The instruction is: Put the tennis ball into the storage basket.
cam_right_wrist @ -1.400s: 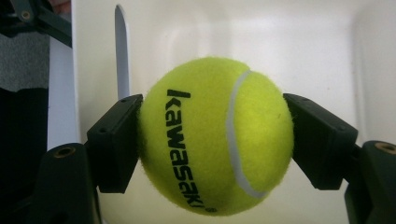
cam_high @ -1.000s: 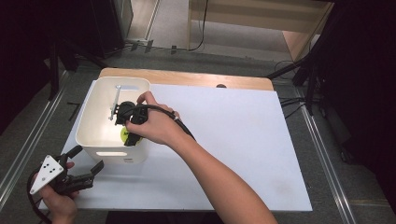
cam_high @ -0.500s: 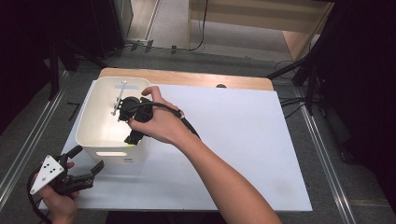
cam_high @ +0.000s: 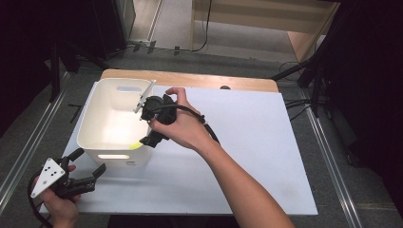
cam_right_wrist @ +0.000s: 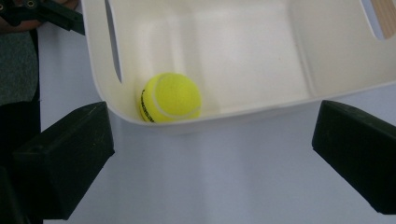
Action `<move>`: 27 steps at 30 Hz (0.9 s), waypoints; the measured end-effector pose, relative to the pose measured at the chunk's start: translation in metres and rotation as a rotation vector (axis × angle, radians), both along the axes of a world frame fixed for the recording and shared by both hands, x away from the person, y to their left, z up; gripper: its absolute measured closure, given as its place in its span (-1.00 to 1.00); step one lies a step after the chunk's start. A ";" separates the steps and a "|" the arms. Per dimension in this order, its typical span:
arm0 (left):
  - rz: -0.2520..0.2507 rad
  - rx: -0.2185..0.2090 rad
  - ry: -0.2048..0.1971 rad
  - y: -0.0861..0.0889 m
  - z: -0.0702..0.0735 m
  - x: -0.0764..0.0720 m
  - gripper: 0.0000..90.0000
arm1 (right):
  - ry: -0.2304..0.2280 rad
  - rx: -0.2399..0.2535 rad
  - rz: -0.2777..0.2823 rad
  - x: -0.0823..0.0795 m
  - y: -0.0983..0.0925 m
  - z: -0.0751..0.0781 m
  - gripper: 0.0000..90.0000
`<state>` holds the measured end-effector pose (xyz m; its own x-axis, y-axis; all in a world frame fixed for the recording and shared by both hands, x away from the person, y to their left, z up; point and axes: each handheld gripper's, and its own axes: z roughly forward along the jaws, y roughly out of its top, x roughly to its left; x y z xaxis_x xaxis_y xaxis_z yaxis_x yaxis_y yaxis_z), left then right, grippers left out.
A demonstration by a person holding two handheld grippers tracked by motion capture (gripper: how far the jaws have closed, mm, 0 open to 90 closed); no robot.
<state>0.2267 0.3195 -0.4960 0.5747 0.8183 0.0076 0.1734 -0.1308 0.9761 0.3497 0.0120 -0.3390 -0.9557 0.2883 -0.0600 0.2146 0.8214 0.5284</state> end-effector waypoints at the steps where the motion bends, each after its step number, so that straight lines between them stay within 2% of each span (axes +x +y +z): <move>1: 0.000 0.001 0.000 0.000 0.000 0.000 -0.84 | -0.001 0.004 -0.006 0.000 -0.004 0.000 -1.00; 10: -0.001 0.003 0.000 0.000 0.000 0.000 -0.84 | 0.009 0.044 -0.068 -0.005 -0.039 -0.009 -1.00; 27: 0.000 0.003 0.000 0.000 0.000 0.000 -0.84 | -0.028 0.156 -0.156 -0.024 -0.092 -0.030 -1.00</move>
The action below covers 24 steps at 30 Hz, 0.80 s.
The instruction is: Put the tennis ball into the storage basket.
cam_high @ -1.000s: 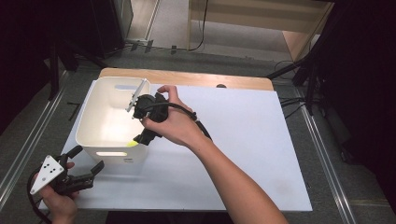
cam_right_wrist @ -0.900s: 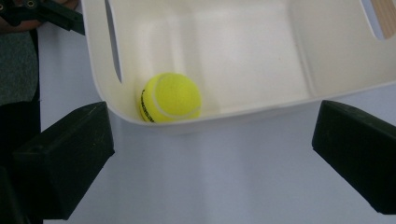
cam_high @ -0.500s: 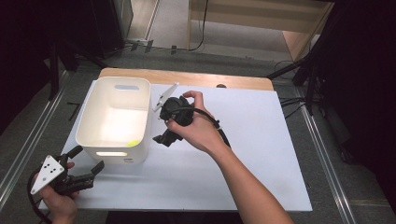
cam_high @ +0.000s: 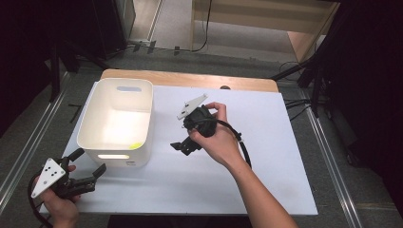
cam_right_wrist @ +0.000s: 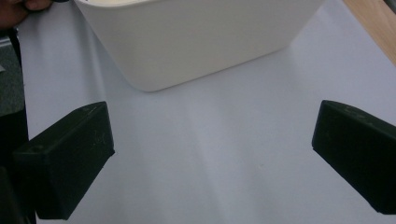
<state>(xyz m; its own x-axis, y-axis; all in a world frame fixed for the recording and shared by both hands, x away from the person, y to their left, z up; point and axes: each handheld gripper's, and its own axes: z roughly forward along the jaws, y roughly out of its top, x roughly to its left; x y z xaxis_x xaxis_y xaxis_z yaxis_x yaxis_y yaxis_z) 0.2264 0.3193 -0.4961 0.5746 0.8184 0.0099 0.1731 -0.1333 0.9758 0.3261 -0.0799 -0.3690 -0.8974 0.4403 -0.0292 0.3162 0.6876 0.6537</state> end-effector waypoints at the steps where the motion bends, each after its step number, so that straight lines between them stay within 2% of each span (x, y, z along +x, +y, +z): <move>1: 0.000 0.000 0.001 0.000 0.000 0.000 -0.84 | 0.002 0.008 -0.013 -0.002 -0.003 -0.001 -1.00; 24: -0.001 0.008 0.001 -0.001 0.000 0.000 -0.84 | -0.055 0.146 -0.145 -0.034 -0.077 -0.026 -1.00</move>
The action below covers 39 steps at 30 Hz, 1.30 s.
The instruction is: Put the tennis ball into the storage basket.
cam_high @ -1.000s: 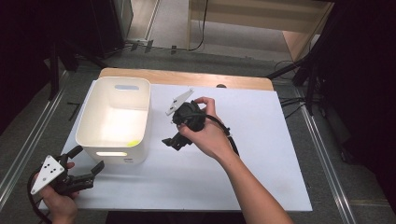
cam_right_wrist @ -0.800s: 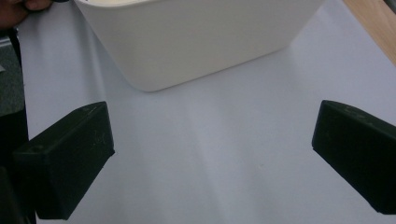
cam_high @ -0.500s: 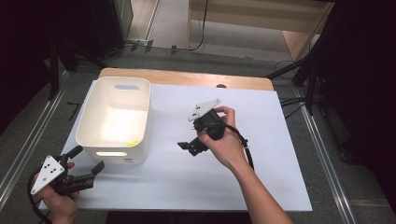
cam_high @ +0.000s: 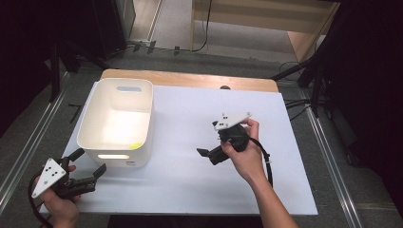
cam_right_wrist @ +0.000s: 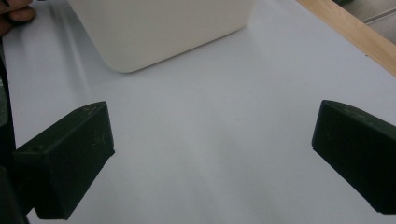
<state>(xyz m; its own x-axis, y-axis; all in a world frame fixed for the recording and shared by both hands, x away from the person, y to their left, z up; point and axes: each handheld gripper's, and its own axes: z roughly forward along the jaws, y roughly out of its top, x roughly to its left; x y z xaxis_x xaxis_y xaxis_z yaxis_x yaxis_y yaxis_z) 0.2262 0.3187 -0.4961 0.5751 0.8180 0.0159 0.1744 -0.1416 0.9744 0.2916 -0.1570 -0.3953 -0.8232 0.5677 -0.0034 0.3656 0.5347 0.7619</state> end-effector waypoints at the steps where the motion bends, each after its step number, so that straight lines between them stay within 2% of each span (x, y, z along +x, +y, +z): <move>1: 0.000 0.000 0.000 0.000 0.000 0.000 -0.84 | 0.000 0.007 -0.004 -0.002 -0.002 -0.001 -1.00; 8: 0.000 0.002 0.001 0.000 0.000 0.000 -0.84 | -0.018 0.040 -0.042 -0.014 -0.021 -0.012 -1.00; 17: -0.003 -0.001 -0.002 0.000 0.000 0.000 -0.84 | -0.040 0.115 -0.094 -0.027 -0.050 -0.027 -1.00; 39: 0.002 -0.003 -0.001 0.000 0.000 0.000 -0.84 | -0.081 0.179 -0.216 -0.052 -0.105 -0.053 -1.00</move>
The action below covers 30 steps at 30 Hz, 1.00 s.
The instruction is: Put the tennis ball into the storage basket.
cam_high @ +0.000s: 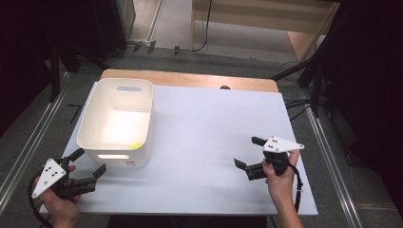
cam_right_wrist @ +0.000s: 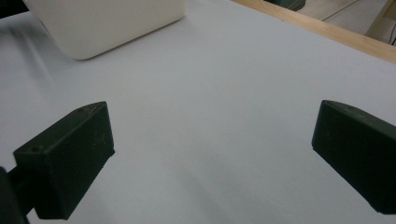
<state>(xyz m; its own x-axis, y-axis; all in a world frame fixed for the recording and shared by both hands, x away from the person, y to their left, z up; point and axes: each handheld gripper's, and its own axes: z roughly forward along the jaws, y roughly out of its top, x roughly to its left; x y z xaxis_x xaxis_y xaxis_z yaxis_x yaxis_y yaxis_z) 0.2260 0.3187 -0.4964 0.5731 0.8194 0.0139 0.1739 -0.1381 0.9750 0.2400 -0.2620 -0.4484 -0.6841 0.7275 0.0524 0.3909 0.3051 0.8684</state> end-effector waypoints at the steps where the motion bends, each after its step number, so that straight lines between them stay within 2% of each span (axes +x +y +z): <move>1: 0.000 0.001 -0.001 0.000 0.000 0.000 -0.84 | -0.001 0.001 -0.008 -0.002 -0.003 -0.001 -1.00; 14: 0.005 0.002 -0.001 0.000 0.000 0.000 -0.84 | -0.017 0.054 -0.083 -0.019 -0.038 -0.017 -1.00; 30: 0.003 0.004 -0.001 0.000 0.000 0.000 -0.84 | -0.027 0.087 -0.156 -0.033 -0.069 -0.039 -1.00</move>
